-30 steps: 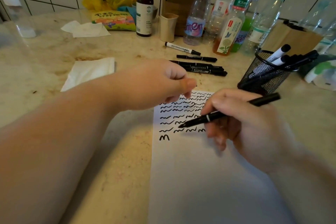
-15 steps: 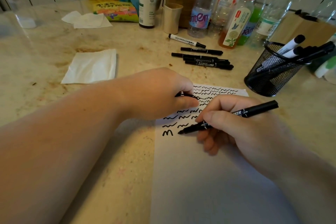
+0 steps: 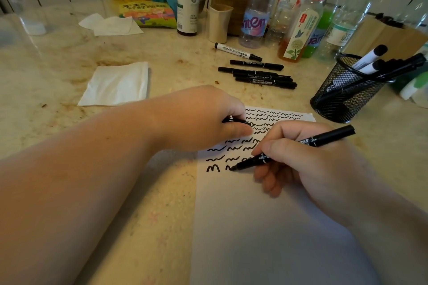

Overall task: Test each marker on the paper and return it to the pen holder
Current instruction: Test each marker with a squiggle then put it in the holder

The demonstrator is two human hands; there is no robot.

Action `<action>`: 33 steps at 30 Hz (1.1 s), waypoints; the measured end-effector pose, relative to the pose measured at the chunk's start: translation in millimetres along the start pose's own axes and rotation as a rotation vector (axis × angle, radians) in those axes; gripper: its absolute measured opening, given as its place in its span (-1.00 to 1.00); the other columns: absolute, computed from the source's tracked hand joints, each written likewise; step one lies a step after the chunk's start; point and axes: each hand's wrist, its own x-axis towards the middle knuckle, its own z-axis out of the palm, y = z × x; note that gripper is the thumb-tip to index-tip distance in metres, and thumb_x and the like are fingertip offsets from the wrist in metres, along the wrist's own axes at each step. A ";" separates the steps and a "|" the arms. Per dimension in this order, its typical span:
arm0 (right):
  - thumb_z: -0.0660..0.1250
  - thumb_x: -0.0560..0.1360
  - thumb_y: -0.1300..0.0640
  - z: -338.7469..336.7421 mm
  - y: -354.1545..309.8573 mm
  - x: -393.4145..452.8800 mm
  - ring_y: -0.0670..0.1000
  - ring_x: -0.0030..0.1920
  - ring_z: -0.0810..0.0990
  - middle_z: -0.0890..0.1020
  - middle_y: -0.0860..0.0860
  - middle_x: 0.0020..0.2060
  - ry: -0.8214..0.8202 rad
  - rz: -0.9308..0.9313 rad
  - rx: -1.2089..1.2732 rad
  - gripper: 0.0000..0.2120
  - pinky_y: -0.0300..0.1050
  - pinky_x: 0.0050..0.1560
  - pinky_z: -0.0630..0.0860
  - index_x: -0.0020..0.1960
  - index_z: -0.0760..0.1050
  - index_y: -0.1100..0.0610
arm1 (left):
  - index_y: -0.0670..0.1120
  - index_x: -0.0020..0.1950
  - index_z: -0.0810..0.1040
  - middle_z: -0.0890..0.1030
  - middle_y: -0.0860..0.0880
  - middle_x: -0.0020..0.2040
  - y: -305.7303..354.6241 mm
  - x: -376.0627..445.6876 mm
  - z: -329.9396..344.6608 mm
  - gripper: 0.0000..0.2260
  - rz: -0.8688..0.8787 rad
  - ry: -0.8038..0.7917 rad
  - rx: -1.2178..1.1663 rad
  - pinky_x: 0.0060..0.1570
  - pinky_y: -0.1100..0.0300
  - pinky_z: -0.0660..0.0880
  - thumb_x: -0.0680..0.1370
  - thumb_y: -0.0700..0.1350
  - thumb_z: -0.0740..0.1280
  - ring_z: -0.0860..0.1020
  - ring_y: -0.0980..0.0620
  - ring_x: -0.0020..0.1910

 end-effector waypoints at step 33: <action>0.27 0.54 0.30 -22.2 9.0 17.6 0.06 -0.50 0.53 0.61 0.16 -0.44 0.262 -0.167 0.439 -0.86 -0.17 -0.49 0.46 -0.20 0.50 0.20 | 0.21 0.08 0.46 0.62 0.15 -0.18 14.2 -6.1 -12.7 -0.89 -0.097 -0.005 -0.224 -0.19 0.24 0.46 0.63 0.00 0.21 0.54 0.18 -0.17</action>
